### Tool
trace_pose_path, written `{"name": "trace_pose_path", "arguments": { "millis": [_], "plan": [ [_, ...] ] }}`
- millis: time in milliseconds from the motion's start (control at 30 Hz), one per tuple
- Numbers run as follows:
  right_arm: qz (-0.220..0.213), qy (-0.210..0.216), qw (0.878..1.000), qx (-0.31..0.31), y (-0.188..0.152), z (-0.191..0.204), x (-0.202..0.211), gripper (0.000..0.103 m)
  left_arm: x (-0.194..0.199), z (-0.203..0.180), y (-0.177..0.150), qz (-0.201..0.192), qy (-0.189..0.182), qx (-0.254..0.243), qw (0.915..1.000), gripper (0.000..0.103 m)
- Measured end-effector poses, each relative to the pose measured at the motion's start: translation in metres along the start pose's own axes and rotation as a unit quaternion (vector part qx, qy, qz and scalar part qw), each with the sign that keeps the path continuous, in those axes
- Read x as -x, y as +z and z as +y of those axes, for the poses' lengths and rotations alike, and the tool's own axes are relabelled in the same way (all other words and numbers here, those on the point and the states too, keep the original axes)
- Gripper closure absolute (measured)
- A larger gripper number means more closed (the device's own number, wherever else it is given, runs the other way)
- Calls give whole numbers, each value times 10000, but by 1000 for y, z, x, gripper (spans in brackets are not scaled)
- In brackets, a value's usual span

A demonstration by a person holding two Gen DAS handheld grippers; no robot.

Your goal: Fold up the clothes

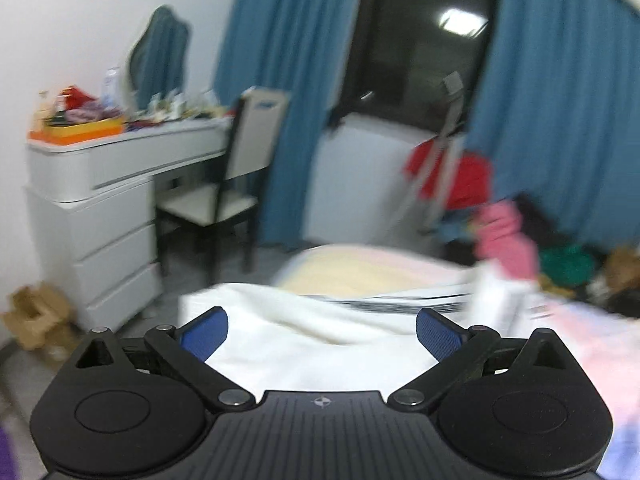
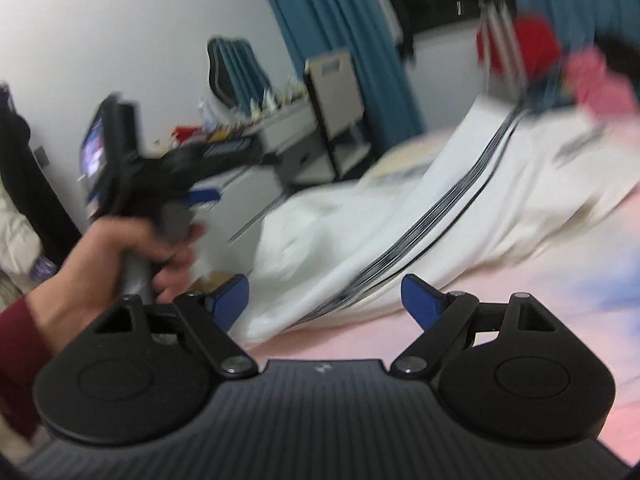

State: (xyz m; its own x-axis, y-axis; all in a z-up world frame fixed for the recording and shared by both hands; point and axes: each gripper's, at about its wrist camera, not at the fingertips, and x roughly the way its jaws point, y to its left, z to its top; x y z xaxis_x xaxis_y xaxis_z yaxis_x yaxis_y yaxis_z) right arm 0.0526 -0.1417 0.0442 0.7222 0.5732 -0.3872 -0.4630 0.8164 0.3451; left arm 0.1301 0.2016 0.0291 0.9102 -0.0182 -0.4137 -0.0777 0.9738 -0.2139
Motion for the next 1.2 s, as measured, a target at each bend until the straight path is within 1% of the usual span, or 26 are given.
{"name": "trace_pose_path", "arguments": {
  "millis": [67,133,233,300,333,367,400,433,467,500,567,600,700,800,867,933,1033,1133,1200],
  "plan": [
    [-269,-318,9990,169,-8,-11,40,18,28,-25,-13,-108,-275,-30,9996,1],
    [-448,-571,9970,256,1,-28,54,18,55,-51,-26,-207,-499,-98,9985,1],
    [-680,-1026,9916,392,3,-51,85,18,88,-89,-48,-379,-734,-233,9963,0],
    [-841,-1243,9874,501,0,-64,96,18,105,-106,-68,-618,-829,-356,9940,0],
    [-902,-1319,9855,565,-6,-69,99,18,111,-111,-82,-800,-901,-441,9917,0],
    [-963,-1395,9835,629,-12,-75,103,18,114,-115,-96,-994,-968,-496,9891,0],
    [-1021,-1456,9818,670,-20,-81,106,18,113,-116,-111,-1107,-1039,-541,9869,0],
    [-1075,-1487,9808,665,-33,-90,106,18,110,-116,-125,-1060,-1097,-610,9864,0],
    [-1084,-1521,9804,635,-45,-98,106,18,106,-117,-133,-926,-1096,-612,9878,0],
    [-992,-1561,9811,575,-53,-104,107,18,103,-116,-138,-784,-1066,-565,9896,0],
    [-848,-1641,9810,595,-61,-108,108,18,95,-116,-149,-500,-1006,-469,9926,0],
    [-931,-1675,9789,708,-60,-105,111,18,93,-116,-150,-457,-982,-448,9931,0],
    [-1171,-1716,9746,842,-55,-96,119,18,94,-118,-148,-571,-951,-465,9927,0],
    [-1288,-1752,9711,987,-57,-92,120,19,86,-115,-150,-448,-891,-541,9935,0],
    [-1329,-1771,9694,1064,-59,-90,120,19,80,-113,-148,-379,-938,-543,9934,0],
    [-1303,-1755,9710,969,-58,-91,120,19,75,-111,-146,-279,-1049,-525,9927,0],
    [-1260,-1736,9732,824,-56,-93,121,19,60,-113,-147,54,-1071,-471,9931,0],
    [-1132,-1831,9749,563,-57,-103,118,19,33,-118,-141,310,-1099,-468,9924,1],
    [-1011,-1930,9756,283,-58,-115,116,19,11,-124,-134,331,-1133,-558,9914,1]
  ]
}}
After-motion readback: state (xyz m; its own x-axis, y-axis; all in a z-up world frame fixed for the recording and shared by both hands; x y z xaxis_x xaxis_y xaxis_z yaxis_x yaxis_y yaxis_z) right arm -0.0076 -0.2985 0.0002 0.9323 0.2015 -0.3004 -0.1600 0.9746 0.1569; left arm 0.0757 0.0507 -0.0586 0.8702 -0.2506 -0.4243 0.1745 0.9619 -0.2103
